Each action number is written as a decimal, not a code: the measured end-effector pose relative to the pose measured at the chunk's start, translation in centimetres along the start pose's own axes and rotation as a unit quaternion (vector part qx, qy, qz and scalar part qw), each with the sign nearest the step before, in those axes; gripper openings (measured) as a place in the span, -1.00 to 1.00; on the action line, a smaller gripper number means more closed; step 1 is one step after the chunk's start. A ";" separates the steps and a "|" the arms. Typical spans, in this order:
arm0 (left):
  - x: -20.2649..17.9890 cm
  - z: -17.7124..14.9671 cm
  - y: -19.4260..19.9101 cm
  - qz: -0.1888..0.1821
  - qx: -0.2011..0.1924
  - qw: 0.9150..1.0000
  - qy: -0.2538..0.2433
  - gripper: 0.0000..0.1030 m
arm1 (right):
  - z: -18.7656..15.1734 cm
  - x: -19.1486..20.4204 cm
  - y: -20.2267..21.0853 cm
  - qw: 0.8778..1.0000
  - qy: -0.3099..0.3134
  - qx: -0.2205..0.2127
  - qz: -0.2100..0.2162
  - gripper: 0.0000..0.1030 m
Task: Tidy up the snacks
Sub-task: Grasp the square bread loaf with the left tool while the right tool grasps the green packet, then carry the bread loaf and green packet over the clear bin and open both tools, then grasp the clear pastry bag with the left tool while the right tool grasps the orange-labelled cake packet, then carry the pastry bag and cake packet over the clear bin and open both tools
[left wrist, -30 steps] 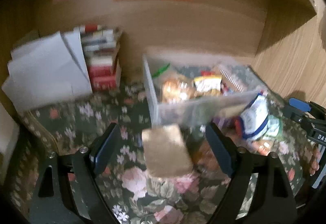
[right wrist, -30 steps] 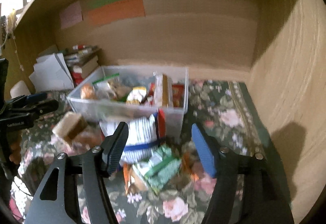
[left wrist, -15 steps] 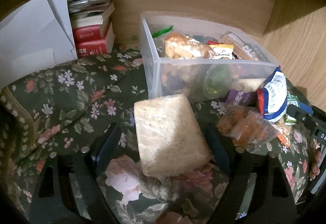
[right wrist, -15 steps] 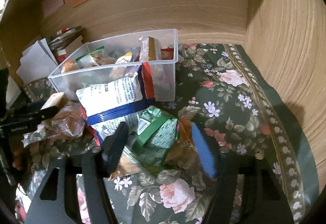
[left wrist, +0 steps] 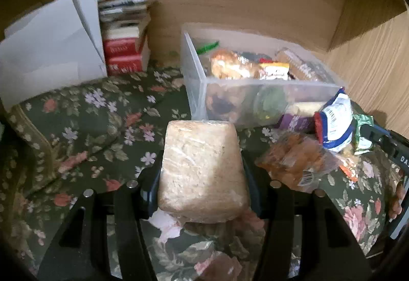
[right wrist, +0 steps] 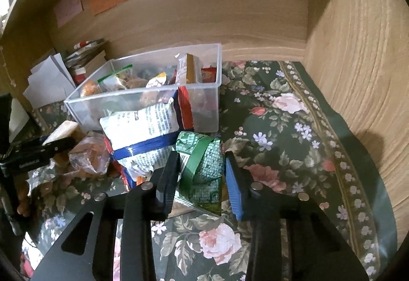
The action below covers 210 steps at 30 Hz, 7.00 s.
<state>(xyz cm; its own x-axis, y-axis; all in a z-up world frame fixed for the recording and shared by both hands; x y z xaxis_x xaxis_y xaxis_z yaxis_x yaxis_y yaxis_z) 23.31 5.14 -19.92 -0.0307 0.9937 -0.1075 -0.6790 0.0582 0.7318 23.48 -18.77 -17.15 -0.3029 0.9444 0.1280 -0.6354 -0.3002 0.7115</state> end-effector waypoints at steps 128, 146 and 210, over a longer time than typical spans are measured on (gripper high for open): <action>-8.8 -0.6 -2.7 -0.078 0.055 0.995 -0.038 0.86 | -2.4 2.2 -2.8 0.995 0.057 0.079 0.028 0.40; -5.7 -1.3 1.1 -0.053 0.019 0.998 -0.029 0.30 | 0.1 0.9 1.9 0.999 0.043 0.012 0.004 0.37; -3.9 12.3 -1.4 -0.026 -0.050 0.998 -0.017 0.06 | 10.5 8.0 -6.7 0.993 0.104 -0.001 0.046 0.39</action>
<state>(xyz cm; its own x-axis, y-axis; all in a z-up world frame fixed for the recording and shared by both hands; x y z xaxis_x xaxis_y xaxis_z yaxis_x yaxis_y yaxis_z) 33.41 2.33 -12.24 0.0293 0.9924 -0.1196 -0.7492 0.1010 0.6546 32.80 -7.79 -13.60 -0.4999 0.8649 0.0457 -0.5999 -0.3839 0.7020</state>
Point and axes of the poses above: each gripper's, at about its wrist camera, not at the fingertips, and y roughly against the way its jaws point, x to its left, z to its top, the point moved 9 cm from there along -y, roughly the way its jaws point, and after that the axes turned 1 degree about x, right-handed, at the moved point
